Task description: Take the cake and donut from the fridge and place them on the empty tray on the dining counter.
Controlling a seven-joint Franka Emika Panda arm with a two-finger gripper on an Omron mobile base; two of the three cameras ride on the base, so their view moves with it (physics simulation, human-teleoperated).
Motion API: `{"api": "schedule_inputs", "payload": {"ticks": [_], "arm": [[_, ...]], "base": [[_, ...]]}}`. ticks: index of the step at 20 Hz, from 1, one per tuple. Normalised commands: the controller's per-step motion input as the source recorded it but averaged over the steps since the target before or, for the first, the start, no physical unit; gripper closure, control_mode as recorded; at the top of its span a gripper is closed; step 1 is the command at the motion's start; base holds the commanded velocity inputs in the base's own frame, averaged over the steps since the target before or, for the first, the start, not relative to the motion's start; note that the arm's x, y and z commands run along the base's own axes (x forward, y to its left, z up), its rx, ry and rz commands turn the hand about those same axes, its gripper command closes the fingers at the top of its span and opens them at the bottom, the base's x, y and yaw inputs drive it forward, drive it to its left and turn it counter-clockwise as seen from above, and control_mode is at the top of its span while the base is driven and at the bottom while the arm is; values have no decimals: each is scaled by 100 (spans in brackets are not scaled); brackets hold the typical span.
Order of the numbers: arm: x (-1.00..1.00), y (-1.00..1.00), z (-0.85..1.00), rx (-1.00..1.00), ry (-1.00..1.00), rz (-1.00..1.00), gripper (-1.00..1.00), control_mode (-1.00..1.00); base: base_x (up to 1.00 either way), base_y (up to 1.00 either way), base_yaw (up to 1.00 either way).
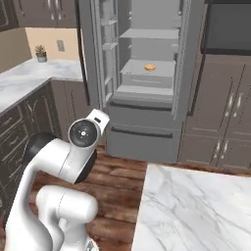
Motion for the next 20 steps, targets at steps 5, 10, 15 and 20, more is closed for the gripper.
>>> {"api": "schedule_inputs", "payload": {"ticks": [5,10,15,20], "arm": [[0,0,0,0,0,0,-100,100],[0,0,0,0,0,0,-100,100],[0,0,0,0,0,0,-100,100],[0,0,0,0,0,0,-100,100]], "base": [[100,15,-1],[100,0,0],[100,0,0],[100,0,0]]}}
